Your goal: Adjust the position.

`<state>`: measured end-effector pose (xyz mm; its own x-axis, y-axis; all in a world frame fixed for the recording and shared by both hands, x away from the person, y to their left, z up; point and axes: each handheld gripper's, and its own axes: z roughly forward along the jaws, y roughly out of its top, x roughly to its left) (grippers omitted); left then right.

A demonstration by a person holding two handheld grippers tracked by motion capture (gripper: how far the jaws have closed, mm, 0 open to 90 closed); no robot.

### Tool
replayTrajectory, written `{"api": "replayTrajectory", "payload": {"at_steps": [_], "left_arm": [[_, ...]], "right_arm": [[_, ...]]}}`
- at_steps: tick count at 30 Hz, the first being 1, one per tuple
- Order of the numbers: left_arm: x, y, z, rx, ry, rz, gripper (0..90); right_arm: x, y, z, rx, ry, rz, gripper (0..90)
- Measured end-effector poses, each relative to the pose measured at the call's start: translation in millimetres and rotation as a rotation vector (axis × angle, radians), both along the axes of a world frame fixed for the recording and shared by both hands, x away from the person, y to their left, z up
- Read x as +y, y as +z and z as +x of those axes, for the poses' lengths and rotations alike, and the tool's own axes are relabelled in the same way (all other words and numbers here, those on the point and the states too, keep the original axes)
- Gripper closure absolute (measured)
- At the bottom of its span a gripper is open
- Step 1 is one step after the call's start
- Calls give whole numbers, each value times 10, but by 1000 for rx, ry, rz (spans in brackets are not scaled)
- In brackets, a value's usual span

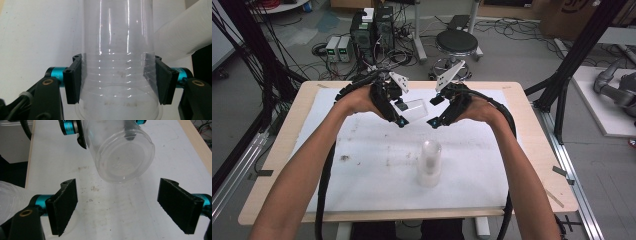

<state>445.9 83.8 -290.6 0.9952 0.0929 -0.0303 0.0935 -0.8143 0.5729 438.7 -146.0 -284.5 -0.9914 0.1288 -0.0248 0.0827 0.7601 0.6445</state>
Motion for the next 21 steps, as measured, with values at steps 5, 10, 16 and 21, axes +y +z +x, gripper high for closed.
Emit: {"api": "replayTrajectory", "payload": {"at_steps": [5, 10, 16, 21], "left_arm": [[-67, -28, -19, 8, -21, -6, 355], [-117, -38, -23, -1, -37, 12, 359], [-158, -30, -23, -21, -65, 30, 362], [-189, -53, -28, -23, -72, 24, 361]], "right_arm": [[11, -4, 1, 4, 12, 2, 185], [42, -15, -4, 5, 33, -3, 200], [78, -34, 3, 3, 53, -3, 201], [103, -39, 7, 2, 71, 5, 221]]}}
